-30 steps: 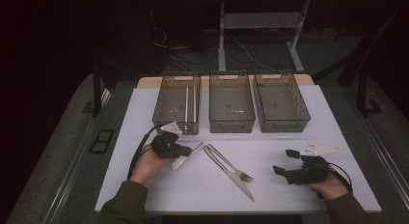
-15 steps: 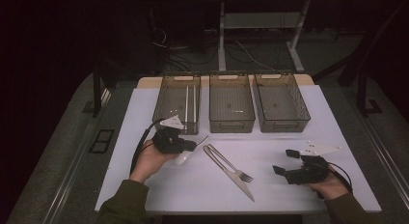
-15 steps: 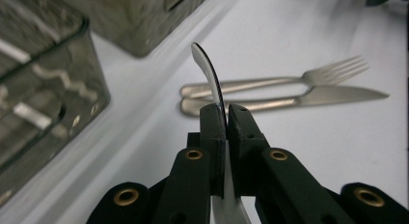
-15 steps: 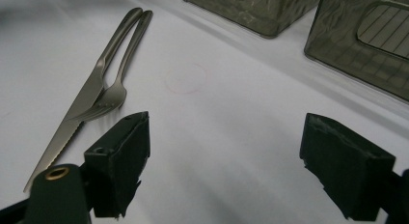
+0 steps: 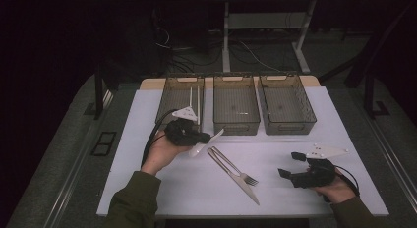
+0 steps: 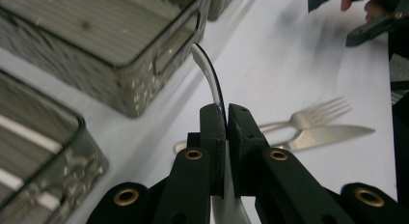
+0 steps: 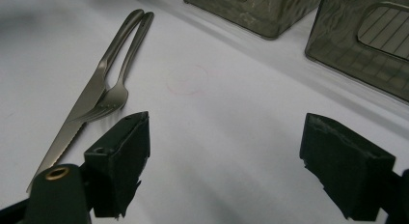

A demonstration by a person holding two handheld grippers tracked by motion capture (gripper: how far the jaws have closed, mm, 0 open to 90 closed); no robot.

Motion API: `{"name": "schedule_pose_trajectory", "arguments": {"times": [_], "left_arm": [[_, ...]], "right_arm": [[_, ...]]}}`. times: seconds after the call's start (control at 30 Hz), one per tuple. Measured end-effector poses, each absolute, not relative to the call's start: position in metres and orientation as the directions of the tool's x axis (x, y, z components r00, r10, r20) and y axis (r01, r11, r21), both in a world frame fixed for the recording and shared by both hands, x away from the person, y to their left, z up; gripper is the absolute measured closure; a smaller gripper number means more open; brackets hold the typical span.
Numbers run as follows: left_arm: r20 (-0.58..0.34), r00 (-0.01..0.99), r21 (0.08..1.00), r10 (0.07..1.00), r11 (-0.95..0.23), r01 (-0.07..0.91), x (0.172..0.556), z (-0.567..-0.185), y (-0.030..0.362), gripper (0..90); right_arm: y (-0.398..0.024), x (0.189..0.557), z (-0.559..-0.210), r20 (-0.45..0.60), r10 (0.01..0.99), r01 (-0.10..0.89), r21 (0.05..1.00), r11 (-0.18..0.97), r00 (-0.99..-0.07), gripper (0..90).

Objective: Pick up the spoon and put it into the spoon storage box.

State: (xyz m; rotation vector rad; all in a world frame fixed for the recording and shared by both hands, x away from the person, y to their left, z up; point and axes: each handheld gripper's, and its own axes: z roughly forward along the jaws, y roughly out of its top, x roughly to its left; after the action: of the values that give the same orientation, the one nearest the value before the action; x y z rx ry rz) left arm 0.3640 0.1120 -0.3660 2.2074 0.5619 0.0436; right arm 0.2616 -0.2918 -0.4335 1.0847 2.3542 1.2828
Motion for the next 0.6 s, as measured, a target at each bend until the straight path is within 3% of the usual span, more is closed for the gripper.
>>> {"name": "schedule_pose_trajectory", "arguments": {"times": [0.6], "left_arm": [[-0.106, 0.907, 0.786, 0.408, -0.524, 0.328, 0.406, -0.335, 0.077, 84.8]], "right_arm": [[-0.292, 0.261, -0.433, 0.128, 0.714, 0.491, 0.807, 0.328, -0.688, 17.9]]}}
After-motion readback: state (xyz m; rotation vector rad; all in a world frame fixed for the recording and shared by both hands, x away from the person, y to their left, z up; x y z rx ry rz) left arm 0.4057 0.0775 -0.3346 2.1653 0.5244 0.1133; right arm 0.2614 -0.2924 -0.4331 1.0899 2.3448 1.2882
